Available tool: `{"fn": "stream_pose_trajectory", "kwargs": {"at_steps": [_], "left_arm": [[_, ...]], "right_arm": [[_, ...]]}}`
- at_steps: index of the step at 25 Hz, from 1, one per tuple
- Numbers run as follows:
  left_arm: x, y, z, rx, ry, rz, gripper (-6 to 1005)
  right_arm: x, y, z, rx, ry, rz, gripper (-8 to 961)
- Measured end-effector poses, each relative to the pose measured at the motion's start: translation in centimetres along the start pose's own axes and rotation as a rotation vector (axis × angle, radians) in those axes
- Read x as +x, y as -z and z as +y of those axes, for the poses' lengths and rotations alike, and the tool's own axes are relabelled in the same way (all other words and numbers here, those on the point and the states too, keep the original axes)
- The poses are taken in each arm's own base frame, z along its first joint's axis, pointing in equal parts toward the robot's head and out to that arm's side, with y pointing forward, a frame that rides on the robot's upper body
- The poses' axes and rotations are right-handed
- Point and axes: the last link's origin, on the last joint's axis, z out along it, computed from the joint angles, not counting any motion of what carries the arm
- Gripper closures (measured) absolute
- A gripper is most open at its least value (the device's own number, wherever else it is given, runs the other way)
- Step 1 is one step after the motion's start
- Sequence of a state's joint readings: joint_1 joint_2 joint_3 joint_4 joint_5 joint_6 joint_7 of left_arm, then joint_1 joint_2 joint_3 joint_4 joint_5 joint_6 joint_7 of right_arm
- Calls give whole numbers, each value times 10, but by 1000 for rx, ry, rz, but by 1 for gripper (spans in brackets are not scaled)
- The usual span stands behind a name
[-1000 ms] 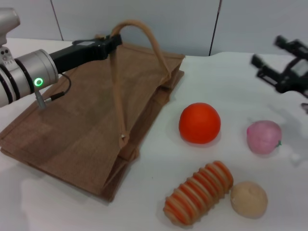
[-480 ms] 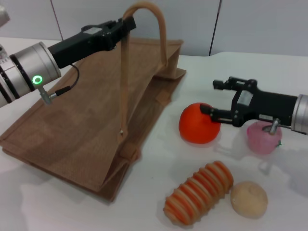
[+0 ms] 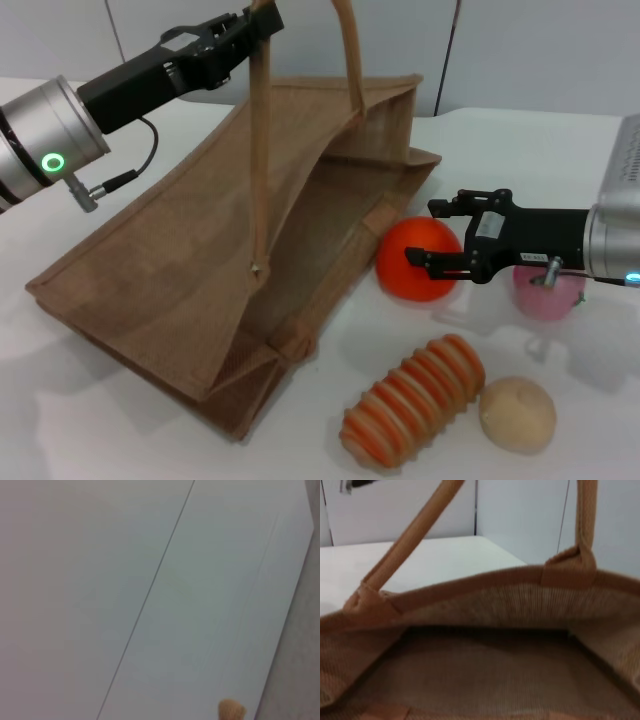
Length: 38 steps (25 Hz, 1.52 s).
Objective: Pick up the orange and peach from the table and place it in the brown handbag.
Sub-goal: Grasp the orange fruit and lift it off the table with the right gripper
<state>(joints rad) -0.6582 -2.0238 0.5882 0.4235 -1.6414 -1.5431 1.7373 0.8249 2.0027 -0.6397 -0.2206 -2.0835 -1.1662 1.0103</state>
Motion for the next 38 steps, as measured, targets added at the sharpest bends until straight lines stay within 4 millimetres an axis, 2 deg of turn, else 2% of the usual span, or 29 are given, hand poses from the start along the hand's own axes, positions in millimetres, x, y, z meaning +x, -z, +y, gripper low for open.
{"fn": "stream_pose_trajectory", "kwargs": {"at_steps": [10, 18, 24, 33, 38], "left_arm": [[1, 2, 0, 3, 3, 15, 880], [0, 4, -1, 12, 6, 13, 878], [0, 4, -1, 13, 6, 13, 874], [1, 4, -2, 16, 5, 16, 867], [1, 5, -3, 21, 4, 20, 864]], "right_arm": [[2, -10, -3, 13, -8, 80, 193], [3, -11, -1, -5, -20, 108, 253], [3, -11, -1, -9, -16, 114, 497], [-6, -5, -1, -35, 10, 58, 606], [-18, 8, 1, -74, 28, -27, 652]]}}
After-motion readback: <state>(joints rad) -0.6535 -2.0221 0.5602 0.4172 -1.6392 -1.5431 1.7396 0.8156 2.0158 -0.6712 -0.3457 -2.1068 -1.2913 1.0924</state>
